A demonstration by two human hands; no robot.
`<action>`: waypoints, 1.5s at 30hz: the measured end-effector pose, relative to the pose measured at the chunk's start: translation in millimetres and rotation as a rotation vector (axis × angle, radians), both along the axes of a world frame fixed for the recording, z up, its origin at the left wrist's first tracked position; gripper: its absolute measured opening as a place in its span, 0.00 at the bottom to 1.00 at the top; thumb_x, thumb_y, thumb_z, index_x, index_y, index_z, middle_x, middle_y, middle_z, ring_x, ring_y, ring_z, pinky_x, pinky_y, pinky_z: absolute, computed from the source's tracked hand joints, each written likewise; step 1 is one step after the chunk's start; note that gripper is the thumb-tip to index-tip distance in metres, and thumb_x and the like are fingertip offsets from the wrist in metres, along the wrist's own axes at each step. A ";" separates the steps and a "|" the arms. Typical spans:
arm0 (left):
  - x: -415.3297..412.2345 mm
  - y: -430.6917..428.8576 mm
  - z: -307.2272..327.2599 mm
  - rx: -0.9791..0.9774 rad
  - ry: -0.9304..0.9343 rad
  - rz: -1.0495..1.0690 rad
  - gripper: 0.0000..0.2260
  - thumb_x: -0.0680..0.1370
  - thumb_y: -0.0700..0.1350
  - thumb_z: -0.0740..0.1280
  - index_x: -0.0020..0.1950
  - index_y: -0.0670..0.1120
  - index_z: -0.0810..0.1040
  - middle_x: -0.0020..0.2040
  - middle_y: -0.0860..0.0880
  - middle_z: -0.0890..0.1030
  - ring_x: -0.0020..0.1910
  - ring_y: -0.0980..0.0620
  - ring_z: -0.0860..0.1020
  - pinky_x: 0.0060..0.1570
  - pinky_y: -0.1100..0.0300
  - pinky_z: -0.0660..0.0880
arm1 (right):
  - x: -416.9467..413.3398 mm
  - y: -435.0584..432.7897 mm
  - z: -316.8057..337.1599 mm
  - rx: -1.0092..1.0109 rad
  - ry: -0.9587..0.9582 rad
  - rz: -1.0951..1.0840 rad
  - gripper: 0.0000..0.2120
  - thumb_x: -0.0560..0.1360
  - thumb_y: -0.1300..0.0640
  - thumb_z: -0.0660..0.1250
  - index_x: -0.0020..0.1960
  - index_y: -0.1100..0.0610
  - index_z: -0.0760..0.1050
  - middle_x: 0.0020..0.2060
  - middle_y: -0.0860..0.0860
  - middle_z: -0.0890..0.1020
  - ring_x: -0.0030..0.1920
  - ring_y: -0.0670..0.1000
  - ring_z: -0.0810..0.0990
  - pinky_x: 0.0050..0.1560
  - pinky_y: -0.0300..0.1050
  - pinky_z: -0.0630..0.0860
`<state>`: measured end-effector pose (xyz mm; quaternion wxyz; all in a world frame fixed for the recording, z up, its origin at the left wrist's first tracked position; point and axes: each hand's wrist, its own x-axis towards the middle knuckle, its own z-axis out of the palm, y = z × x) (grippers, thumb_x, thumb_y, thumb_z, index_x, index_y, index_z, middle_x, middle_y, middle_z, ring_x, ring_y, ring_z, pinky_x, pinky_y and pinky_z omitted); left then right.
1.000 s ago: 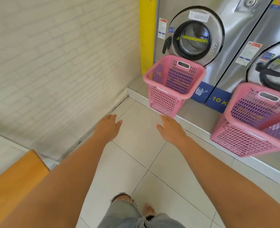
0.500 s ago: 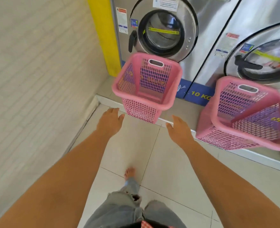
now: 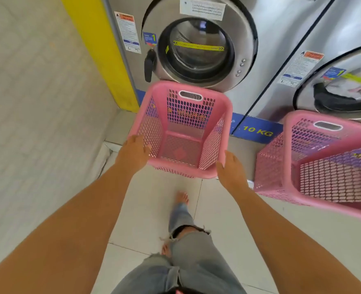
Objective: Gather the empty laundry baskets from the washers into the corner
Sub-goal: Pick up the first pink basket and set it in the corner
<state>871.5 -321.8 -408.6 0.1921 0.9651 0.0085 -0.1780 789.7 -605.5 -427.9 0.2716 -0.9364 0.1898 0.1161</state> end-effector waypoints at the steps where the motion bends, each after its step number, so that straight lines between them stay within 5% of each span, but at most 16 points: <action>1: 14.4 0.2 -3.3 0.001 0.002 0.006 0.22 0.81 0.46 0.60 0.72 0.39 0.66 0.68 0.35 0.69 0.65 0.35 0.71 0.63 0.42 0.71 | 14.8 -1.9 -2.5 0.005 0.010 -0.013 0.21 0.80 0.58 0.58 0.71 0.62 0.63 0.66 0.60 0.71 0.62 0.63 0.71 0.62 0.56 0.68; 11: 119.4 -14.4 -43.1 0.025 0.106 0.017 0.25 0.81 0.49 0.59 0.77 0.42 0.61 0.75 0.36 0.63 0.72 0.35 0.64 0.69 0.40 0.66 | 111.7 -30.0 -45.5 -0.029 0.132 -0.100 0.25 0.77 0.58 0.60 0.73 0.61 0.61 0.69 0.60 0.68 0.63 0.66 0.71 0.61 0.58 0.68; 18: 173.0 0.8 -87.0 0.115 0.181 -0.036 0.25 0.81 0.48 0.59 0.77 0.43 0.59 0.74 0.35 0.62 0.70 0.33 0.65 0.66 0.39 0.68 | 145.0 -34.1 -89.3 0.005 0.214 -0.217 0.33 0.77 0.55 0.61 0.78 0.56 0.52 0.77 0.60 0.56 0.69 0.67 0.66 0.66 0.60 0.66; 23: 204.1 8.9 -119.0 0.134 0.234 -0.015 0.27 0.82 0.50 0.57 0.80 0.52 0.52 0.78 0.39 0.55 0.73 0.33 0.62 0.68 0.37 0.65 | 160.1 -35.1 -116.3 -0.029 0.176 -0.275 0.33 0.77 0.55 0.61 0.78 0.49 0.51 0.79 0.56 0.48 0.67 0.67 0.69 0.58 0.61 0.72; 30: 223.9 21.7 -154.3 0.060 0.085 -0.107 0.29 0.81 0.47 0.59 0.78 0.61 0.50 0.75 0.43 0.59 0.68 0.38 0.69 0.61 0.39 0.74 | 168.9 -40.4 -147.9 0.002 -0.023 -0.274 0.32 0.78 0.51 0.62 0.76 0.38 0.51 0.79 0.50 0.47 0.70 0.62 0.68 0.57 0.58 0.74; 36: 222.4 17.7 -172.3 -0.111 -0.045 0.023 0.28 0.81 0.41 0.60 0.77 0.60 0.58 0.70 0.42 0.65 0.60 0.41 0.76 0.55 0.52 0.74 | 163.2 -46.2 -160.6 -0.066 -0.092 -0.246 0.33 0.77 0.59 0.61 0.75 0.36 0.54 0.78 0.49 0.54 0.56 0.63 0.79 0.44 0.53 0.77; 45: 186.5 30.8 -150.3 -0.145 -0.070 0.050 0.29 0.80 0.38 0.61 0.76 0.61 0.62 0.68 0.43 0.68 0.58 0.40 0.77 0.58 0.48 0.76 | 121.4 -22.6 -133.9 -0.050 -0.055 -0.261 0.34 0.77 0.61 0.60 0.75 0.37 0.55 0.78 0.47 0.54 0.45 0.64 0.81 0.41 0.53 0.78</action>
